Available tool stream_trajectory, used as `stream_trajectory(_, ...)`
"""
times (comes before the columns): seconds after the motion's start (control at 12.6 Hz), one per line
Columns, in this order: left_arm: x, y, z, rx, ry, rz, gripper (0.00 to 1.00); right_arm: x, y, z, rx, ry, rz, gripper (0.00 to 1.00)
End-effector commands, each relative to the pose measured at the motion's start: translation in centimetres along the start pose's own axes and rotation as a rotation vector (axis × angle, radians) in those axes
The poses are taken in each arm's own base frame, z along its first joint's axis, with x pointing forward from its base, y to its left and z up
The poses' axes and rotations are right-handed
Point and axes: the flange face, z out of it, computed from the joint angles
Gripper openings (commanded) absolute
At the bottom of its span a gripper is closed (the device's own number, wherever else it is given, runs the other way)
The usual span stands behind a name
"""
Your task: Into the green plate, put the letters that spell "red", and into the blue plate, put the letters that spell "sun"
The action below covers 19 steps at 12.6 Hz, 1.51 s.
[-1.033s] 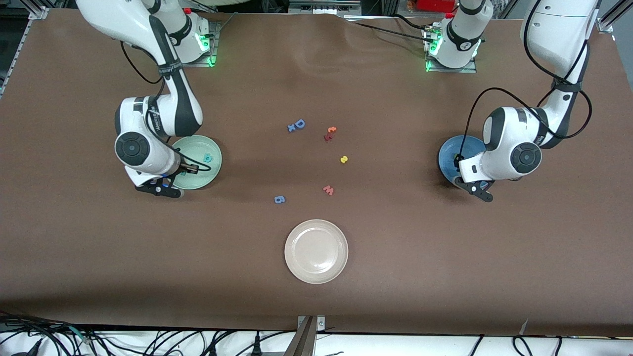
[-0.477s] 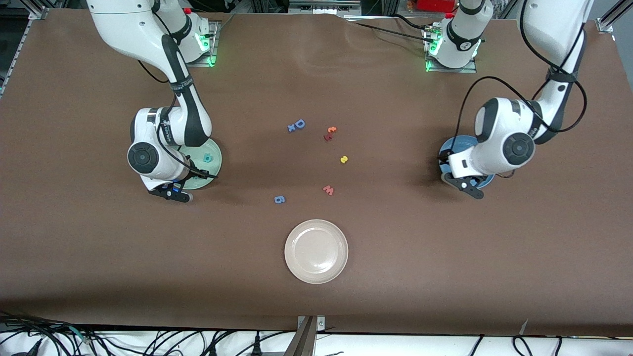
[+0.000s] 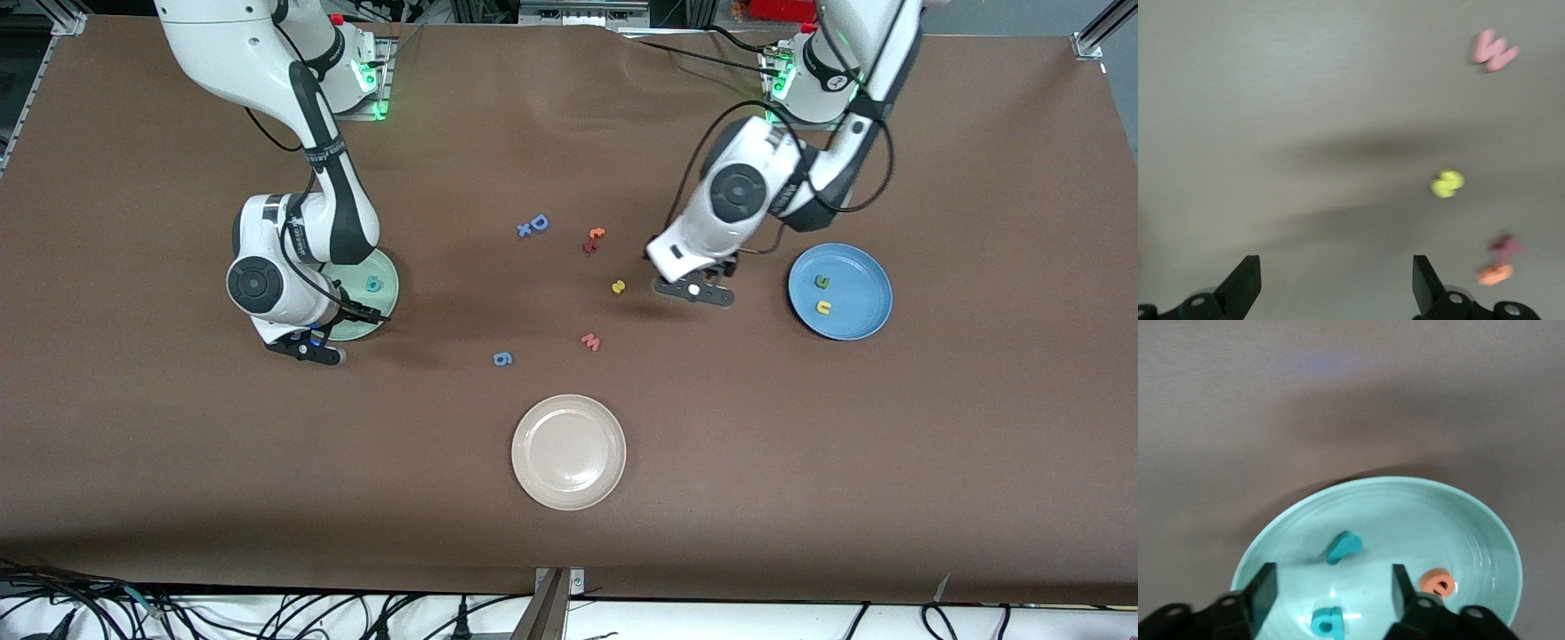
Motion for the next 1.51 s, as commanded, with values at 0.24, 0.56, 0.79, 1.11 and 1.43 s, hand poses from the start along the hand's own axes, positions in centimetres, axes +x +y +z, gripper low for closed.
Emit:
stream_trajectory(0.24,2.1,6.1,3.0,0.0,0.0,-0.195,1.0,-3.0,0.1,-12.5,0.089,-0.105,-0.075,1.0)
stream_trajectory(0.56,2.5,6.7,5.0,0.213,0.146,0.207,1.0,-2.9,2.1,-22.3,-0.025,-0.149,-0.169,1.0)
stream_trajectory(0.79,2.9,7.2,5.2,0.166,0.167,0.373,1.0,-3.7,3.8,-27.7,-0.009,-0.132,-0.247,1.0)
stream_trajectory(1.11,2.0,8.1,6.1,-0.012,0.091,0.484,1.0,-5.0,7.4,-33.3,-0.016,-0.003,-0.275,1.0)
stream_trajectory(1.43,0.4,8.2,8.6,0.0,0.059,0.519,1.0,-4.7,12.3,-36.9,0.059,0.14,-0.221,1.0)
